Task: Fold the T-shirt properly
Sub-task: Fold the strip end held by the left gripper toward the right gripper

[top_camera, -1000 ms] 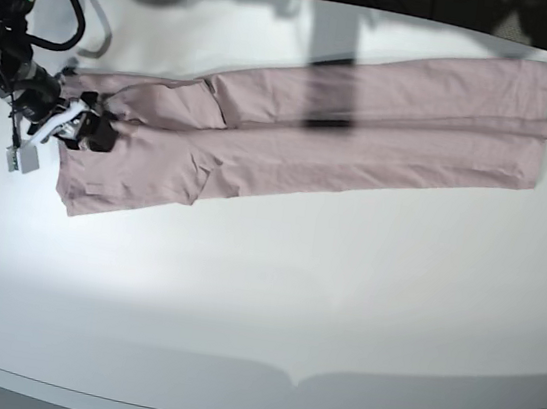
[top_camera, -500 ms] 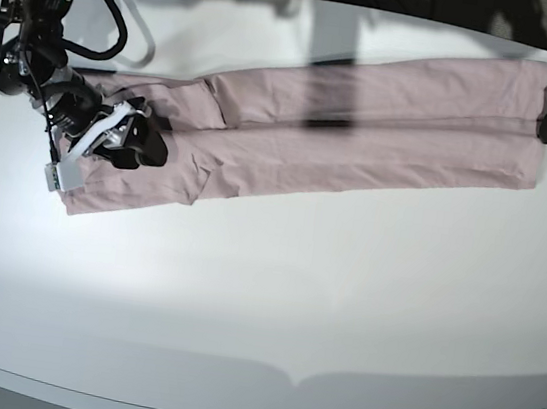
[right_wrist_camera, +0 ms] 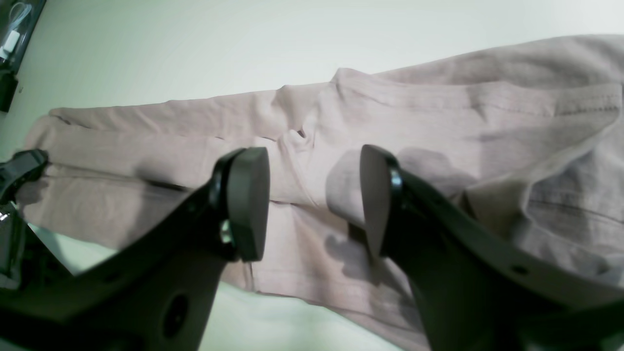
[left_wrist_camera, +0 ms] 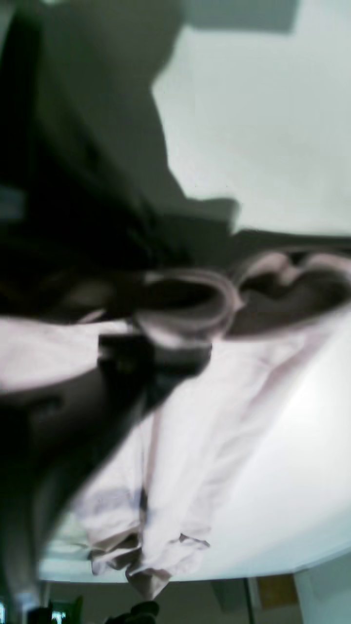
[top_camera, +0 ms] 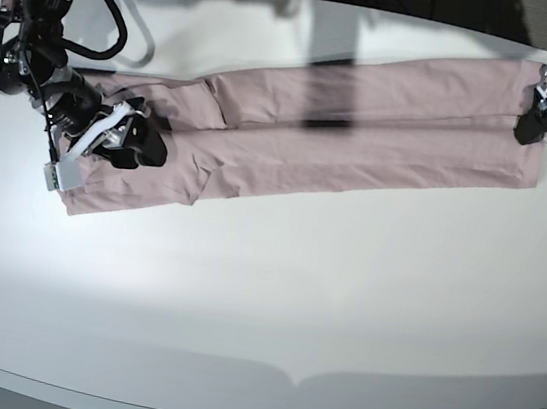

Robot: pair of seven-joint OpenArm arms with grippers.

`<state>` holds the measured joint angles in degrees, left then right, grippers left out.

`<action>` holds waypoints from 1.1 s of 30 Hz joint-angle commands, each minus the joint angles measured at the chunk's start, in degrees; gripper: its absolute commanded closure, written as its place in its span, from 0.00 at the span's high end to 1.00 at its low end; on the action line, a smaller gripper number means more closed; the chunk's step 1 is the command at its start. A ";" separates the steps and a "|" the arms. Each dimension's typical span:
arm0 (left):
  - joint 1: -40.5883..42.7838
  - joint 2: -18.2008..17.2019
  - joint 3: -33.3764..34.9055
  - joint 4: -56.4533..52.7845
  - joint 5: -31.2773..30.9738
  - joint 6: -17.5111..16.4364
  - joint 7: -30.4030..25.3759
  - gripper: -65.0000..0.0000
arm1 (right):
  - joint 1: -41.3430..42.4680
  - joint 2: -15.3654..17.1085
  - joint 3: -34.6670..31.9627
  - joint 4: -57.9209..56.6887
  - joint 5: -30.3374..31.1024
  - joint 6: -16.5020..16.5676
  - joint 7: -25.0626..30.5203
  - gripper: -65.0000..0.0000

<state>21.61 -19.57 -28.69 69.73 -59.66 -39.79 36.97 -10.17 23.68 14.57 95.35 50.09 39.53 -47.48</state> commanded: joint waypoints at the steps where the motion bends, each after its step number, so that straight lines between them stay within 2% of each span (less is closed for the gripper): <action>1: 0.11 -0.59 -0.11 0.42 -0.39 -0.21 -1.09 0.10 | 0.66 0.90 0.42 1.09 1.40 0.47 0.94 0.47; 3: 0.09 -0.61 -0.11 0.42 -0.35 -0.21 -3.96 0.00 | 0.66 0.85 0.42 1.09 1.42 0.47 0.94 0.47; 4: -0.04 -0.63 -0.11 0.42 -0.35 -0.21 -5.05 0.00 | 0.63 0.74 0.42 1.09 1.40 0.47 0.92 0.45; 7: -0.81 -0.63 -0.20 0.42 0.52 -0.21 -6.19 0.00 | 0.63 -0.11 0.37 1.11 1.31 0.47 0.85 0.33; 12: -2.80 -1.62 -0.22 0.42 8.00 -0.21 -7.04 0.00 | 0.63 -3.98 0.37 3.48 0.87 0.47 0.13 0.32; 19: -2.86 -8.09 -0.20 0.42 15.93 -0.21 -9.97 0.00 | 0.63 -10.27 0.04 5.86 -2.62 0.47 -2.12 0.32; 22: -2.82 -11.67 -0.22 0.37 18.75 -0.21 -10.34 0.00 | 0.61 -11.96 -2.23 5.86 -4.42 0.47 -2.12 0.32; 24: -2.71 -13.92 -0.22 0.37 19.41 -0.21 -10.58 0.00 | 0.63 -12.61 -5.16 5.86 -8.00 0.47 -2.01 0.32; 28: -2.71 -17.31 -0.22 0.37 17.33 -0.21 -9.29 0.00 | 0.63 -13.64 -11.56 5.86 -15.21 0.47 -0.44 0.32; 30: -2.69 -17.75 -0.20 0.46 11.91 -0.21 -5.60 0.00 | 0.66 -14.34 -13.97 5.86 -18.23 0.47 1.25 0.32; 33: -2.69 -16.15 -0.20 1.38 -0.02 -0.21 1.73 0.00 | 0.68 -14.64 -15.78 5.86 -21.22 0.47 4.00 0.32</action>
<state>19.05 -34.52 -28.47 70.11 -59.40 -39.29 39.94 -10.15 9.02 -1.37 99.96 28.14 39.51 -44.75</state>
